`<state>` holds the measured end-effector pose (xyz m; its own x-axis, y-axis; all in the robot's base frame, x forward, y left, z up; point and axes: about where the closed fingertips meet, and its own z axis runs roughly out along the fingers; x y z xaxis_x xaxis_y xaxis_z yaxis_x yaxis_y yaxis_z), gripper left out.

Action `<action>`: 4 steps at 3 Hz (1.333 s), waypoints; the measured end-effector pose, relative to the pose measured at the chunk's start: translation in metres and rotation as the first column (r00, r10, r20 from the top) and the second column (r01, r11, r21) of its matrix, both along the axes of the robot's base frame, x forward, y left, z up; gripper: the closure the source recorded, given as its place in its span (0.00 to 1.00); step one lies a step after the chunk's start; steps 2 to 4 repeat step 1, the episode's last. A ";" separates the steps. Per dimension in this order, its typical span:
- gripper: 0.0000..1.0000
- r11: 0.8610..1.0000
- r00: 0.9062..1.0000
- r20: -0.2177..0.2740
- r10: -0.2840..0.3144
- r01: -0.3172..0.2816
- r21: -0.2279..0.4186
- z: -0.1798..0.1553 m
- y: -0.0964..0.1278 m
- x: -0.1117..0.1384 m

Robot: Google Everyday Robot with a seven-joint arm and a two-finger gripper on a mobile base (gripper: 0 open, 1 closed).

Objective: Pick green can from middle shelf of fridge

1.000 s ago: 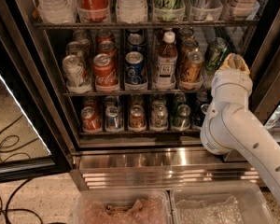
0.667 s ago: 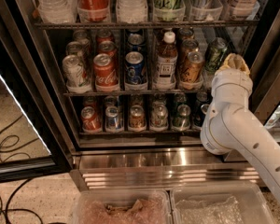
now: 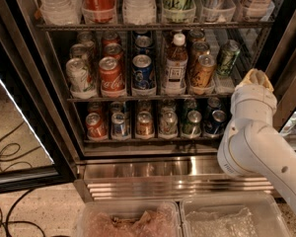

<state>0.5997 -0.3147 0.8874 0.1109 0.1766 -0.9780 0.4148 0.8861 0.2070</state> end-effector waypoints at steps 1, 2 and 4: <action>1.00 1.000 1.000 -0.004 -0.002 0.002 0.002 -0.002 -0.001 -0.001; 1.00 1.000 1.000 -0.004 -0.002 0.002 0.002 -0.002 -0.001 -0.001; 1.00 1.000 1.000 -0.004 -0.002 0.002 0.002 -0.002 -0.001 -0.001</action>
Offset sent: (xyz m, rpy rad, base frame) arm 0.0000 0.0000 0.0000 0.0000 0.0000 0.0000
